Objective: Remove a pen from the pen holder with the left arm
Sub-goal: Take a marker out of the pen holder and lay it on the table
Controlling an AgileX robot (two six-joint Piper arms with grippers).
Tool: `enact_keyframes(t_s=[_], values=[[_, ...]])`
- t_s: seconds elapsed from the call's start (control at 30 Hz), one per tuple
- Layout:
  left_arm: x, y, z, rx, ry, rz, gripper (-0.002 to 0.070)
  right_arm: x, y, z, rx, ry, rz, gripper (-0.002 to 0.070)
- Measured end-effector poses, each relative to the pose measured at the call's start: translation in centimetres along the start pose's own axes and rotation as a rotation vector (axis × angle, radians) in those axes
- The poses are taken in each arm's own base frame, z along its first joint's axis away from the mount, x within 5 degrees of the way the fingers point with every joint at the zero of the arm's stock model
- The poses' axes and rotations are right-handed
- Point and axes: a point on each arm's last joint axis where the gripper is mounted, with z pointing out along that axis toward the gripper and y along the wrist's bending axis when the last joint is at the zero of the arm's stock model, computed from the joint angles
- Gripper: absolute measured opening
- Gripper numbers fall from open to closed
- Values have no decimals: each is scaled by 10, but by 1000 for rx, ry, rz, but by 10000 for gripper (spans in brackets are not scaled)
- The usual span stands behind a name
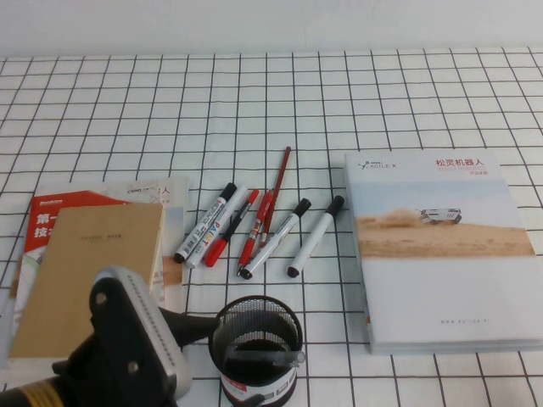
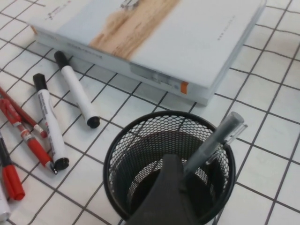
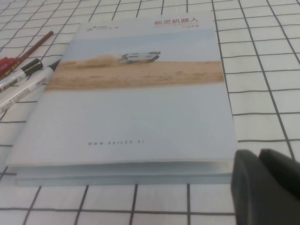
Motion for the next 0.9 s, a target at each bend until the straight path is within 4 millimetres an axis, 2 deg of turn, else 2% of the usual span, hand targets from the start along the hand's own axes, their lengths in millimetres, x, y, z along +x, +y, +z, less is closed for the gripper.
enact_keyframes(t_s=[0.27,0.73,0.9], values=[[-6,-15,0,67,-44,115,566,0,0,0,0,0,0,-15],[-10,-14,0,49,-84,99,566,0,0,0,0,0,0,-15],[-10,-12,-4,-7,-147,120,566,0,0,0,0,0,0,-15]])
